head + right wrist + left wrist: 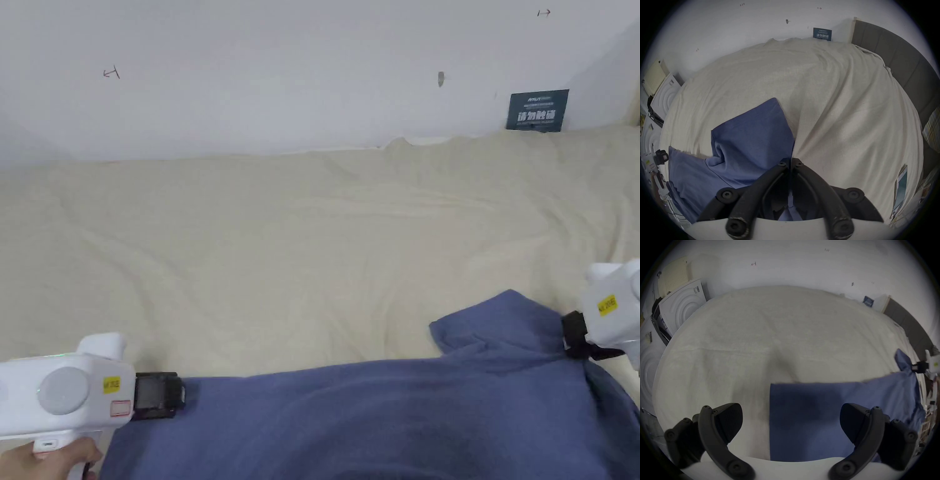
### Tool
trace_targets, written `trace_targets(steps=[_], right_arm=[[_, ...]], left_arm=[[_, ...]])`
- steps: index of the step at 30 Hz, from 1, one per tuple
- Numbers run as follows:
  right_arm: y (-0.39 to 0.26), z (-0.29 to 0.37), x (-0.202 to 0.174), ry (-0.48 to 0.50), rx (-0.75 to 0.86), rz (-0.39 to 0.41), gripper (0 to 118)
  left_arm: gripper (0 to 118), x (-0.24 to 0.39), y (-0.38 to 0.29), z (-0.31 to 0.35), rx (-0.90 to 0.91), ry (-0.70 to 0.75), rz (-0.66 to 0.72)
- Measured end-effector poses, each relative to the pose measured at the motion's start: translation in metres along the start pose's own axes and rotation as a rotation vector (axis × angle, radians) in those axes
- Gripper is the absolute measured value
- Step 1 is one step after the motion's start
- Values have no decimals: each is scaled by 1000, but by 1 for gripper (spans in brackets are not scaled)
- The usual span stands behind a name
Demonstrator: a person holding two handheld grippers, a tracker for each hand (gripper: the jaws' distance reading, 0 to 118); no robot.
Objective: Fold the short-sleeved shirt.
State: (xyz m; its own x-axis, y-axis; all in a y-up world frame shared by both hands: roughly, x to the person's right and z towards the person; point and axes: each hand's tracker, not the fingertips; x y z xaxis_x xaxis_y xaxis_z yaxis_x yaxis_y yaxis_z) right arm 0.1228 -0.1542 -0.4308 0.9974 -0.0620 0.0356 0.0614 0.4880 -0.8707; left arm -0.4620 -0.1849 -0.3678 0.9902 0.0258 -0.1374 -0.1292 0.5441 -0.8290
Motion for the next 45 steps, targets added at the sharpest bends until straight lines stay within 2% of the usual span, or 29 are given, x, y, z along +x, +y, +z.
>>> trace_targets(steps=[1,2,3,4,6,7,9,10,15,20,22,26,32,37,41,45], right_arm=[[-1,-1,0,-1,1,2,2],[-1,-1,-1,-4,-1,3,2],[-2,-2,-1,-5,-3,6,2],[-2,-2,-2,-7,-3,7,2],[-2,-1,-3,-8,-5,-1,2],[-1,-1,-4,-7,-3,0,2],[0,1,-7,-15,-3,15,2],[0,6,-6,-18,1,21,2],[4,37,0,-19,41,44,2],[2,74,13,7,79,46,2],[-10,101,6,35,113,57,2],[-29,140,3,19,172,120,2],[-95,183,13,40,199,131,2],[-178,181,22,56,120,167,2],[-240,155,26,36,8,185,2],[-265,134,27,49,-8,144,2]], left_arm=[[116,2,2,-8,5,-3,-5],[104,2,4,-14,-3,-11,5],[103,6,2,-16,-24,-29,19],[103,12,-1,-18,-35,45,-6],[86,16,-1,-9,-6,36,-35],[71,18,-2,-3,-4,21,-53],[2,20,-1,5,3,22,-81],[2,21,0,8,28,-31,-110],[2,20,-1,18,7,-49,-106],[2,11,-4,66,89,-127,-60],[2,10,-7,88,134,-114,-75],[2,6,-24,133,189,-136,-87],[2,-12,-85,182,251,-133,-93],[2,-30,-153,187,191,-142,-63],[2,-44,-198,172,122,-205,9],[3,-50,-217,155,99,-229,59]])
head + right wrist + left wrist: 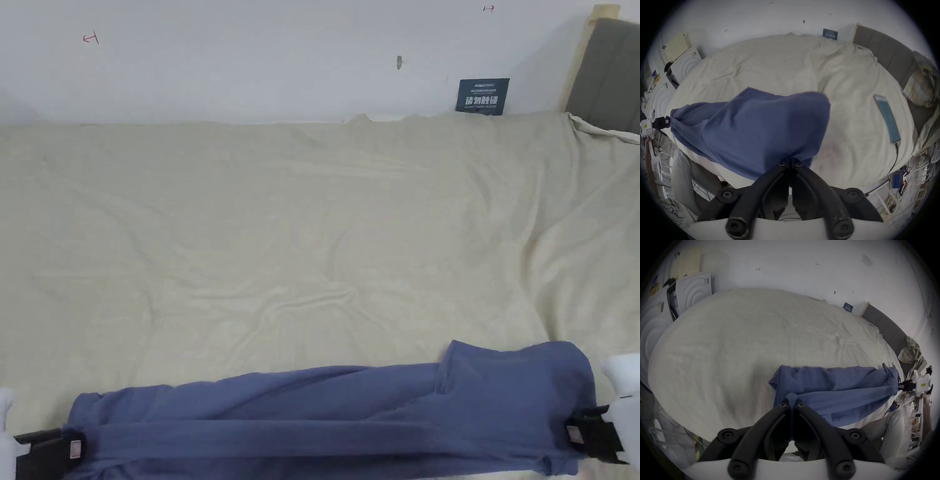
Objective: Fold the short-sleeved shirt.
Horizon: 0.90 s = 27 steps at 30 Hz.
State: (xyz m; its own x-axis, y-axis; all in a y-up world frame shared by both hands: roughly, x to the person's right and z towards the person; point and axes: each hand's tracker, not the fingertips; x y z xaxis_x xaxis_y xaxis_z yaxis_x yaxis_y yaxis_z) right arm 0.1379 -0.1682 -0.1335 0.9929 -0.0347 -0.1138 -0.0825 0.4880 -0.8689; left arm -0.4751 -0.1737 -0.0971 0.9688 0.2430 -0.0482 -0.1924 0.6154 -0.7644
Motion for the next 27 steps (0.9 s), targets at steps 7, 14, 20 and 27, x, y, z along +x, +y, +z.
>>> trace_targets(steps=[7,14,20,27], right_arm=[[8,39,-11,5,200,-1,94],[17,74,-71,269,445,-56,70],[16,38,-138,402,399,-20,0],[9,6,-195,475,314,0,0]], left_arm=[[115,0,9,32,97,51,-27],[109,3,3,59,156,-142,102],[3,-22,-25,50,201,-172,180],[0,-49,-41,49,175,-246,255]])
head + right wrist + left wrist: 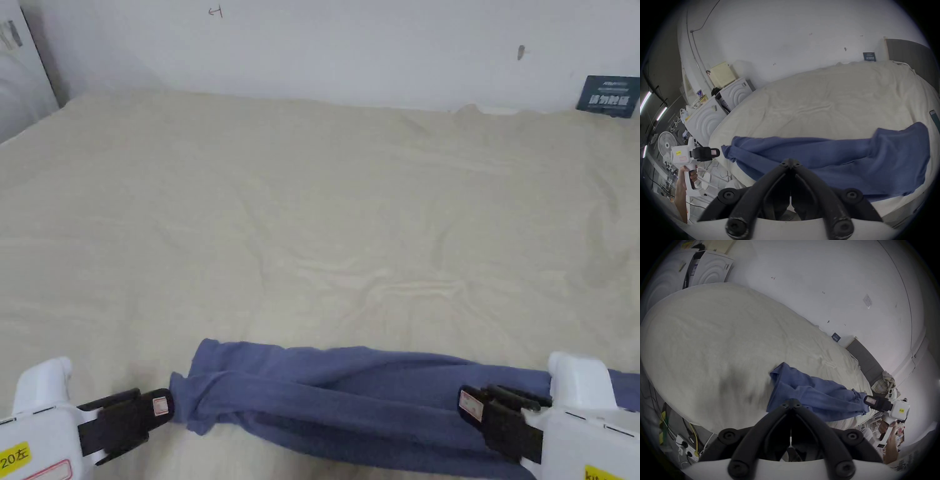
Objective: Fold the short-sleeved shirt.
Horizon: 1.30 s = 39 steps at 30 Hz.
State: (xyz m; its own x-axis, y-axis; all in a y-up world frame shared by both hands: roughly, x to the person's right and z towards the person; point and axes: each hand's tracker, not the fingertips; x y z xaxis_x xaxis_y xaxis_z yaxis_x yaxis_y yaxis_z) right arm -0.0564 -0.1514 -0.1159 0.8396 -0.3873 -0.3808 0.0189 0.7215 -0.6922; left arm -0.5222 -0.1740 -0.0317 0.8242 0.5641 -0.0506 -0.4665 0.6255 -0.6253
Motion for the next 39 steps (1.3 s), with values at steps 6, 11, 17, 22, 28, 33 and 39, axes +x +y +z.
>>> trace_targets(steps=[6,11,17,22,28,33,39], right_arm=[[-3,-7,-28,12,-39,8,0],[-4,-9,-29,-7,-59,9,0],[-8,-16,-30,-12,-83,-4,0],[-10,-25,-25,-9,-106,-20,0],[-10,-28,-26,-5,-127,-21,0],[-10,-24,-19,-11,-124,-27,0],[-10,-11,-4,-12,-105,-45,0]], left_arm=[[15,-25,23,-8,46,-203,85],[108,-38,46,-38,-34,-320,132],[109,-67,58,-87,-177,-357,233],[108,-70,63,-113,-218,-491,323],[22,-47,52,-147,-343,-507,304],[13,-48,43,-153,-381,-501,380],[13,-31,56,-128,-377,-346,257]])
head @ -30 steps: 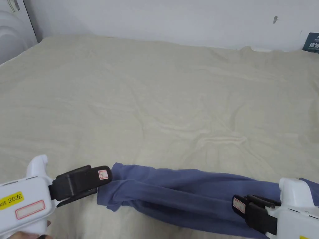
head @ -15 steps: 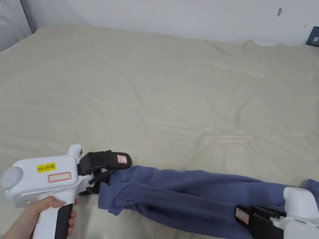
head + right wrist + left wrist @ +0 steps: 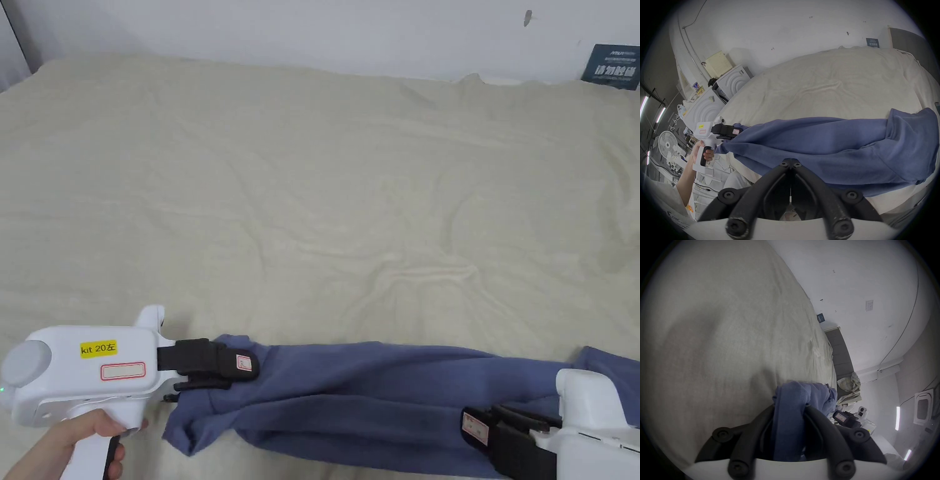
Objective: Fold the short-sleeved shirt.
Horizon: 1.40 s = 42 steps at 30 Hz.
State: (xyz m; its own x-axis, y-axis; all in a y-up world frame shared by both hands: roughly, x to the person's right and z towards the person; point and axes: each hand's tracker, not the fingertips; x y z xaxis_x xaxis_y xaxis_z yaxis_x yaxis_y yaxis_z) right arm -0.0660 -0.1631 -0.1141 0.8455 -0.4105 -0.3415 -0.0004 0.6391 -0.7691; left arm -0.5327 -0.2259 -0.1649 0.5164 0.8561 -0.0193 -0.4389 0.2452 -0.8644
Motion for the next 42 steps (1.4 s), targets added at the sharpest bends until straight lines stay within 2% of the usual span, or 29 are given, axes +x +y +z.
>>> trace_targets(steps=[7,17,23,25,28,32,35,38,40,42], right_arm=[[-5,18,32,-1,47,-70,0],[-13,46,52,-30,70,-110,0],[-13,53,62,-37,82,-118,0],[-13,58,66,-41,92,-112,0],[-12,62,80,-36,105,-112,0],[-11,73,89,-31,124,-109,0],[-12,79,98,-27,141,-131,0],[-17,86,110,-28,150,-155,0],[-23,90,118,-31,152,-160,0],[-28,93,123,-37,150,-171,0]], left_arm=[[13,28,5,19,19,98,-79],[13,34,4,52,91,246,-45],[13,90,-10,43,114,261,-11],[13,116,-15,34,129,181,-53],[13,160,-23,7,96,165,-104],[13,198,-36,-61,-6,166,-189],[13,208,-39,-125,-92,189,-175],[13,207,-39,-184,-214,193,-221],[13,207,-43,-211,-271,243,-194],[14,206,-47,-228,-298,276,-241]])
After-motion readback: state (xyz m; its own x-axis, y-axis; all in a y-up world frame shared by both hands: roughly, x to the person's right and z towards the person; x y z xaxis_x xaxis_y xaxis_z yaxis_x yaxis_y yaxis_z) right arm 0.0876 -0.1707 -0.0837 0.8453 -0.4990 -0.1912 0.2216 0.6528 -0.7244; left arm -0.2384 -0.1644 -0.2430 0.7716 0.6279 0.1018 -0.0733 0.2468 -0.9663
